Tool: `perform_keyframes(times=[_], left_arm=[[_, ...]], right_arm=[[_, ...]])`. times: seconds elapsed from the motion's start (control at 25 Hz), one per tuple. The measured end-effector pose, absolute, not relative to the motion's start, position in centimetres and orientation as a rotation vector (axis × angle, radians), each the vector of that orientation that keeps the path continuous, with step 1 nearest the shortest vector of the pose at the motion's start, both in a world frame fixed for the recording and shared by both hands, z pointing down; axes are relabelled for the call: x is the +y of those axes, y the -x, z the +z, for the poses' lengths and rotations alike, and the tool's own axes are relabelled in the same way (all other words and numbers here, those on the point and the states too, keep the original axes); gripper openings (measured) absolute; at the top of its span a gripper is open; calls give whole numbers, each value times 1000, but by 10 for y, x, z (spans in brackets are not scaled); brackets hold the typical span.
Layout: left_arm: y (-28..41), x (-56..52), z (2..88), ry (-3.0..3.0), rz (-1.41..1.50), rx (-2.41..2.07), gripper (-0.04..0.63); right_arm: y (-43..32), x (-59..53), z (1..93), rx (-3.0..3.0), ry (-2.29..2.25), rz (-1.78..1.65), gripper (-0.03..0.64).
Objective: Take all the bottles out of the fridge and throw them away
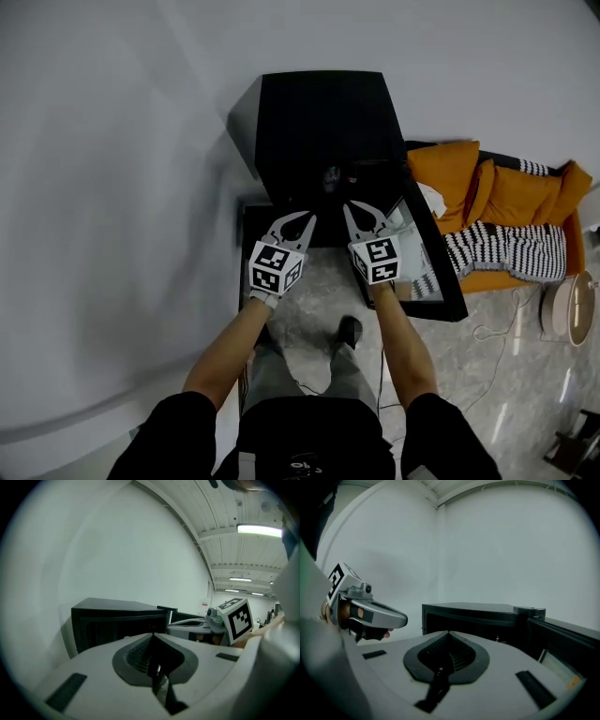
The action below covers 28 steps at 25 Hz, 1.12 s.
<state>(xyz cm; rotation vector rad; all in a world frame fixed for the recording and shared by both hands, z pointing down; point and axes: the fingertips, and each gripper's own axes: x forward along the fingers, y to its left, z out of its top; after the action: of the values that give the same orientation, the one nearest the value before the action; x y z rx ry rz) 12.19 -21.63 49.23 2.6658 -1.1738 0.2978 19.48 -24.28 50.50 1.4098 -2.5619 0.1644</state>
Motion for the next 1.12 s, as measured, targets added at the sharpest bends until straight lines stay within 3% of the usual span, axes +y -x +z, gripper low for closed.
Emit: perform_keyframes(times=[0.72, 1.12], left_arm=[[-91, -216, 574, -2630, 294, -1138, 8], [-94, -222, 581, -2641, 273, -1123, 8]], right_arm=[[-168, -256, 609, -2455, -1472, 238, 8], [-171, -268, 614, -2428, -1511, 198, 9]])
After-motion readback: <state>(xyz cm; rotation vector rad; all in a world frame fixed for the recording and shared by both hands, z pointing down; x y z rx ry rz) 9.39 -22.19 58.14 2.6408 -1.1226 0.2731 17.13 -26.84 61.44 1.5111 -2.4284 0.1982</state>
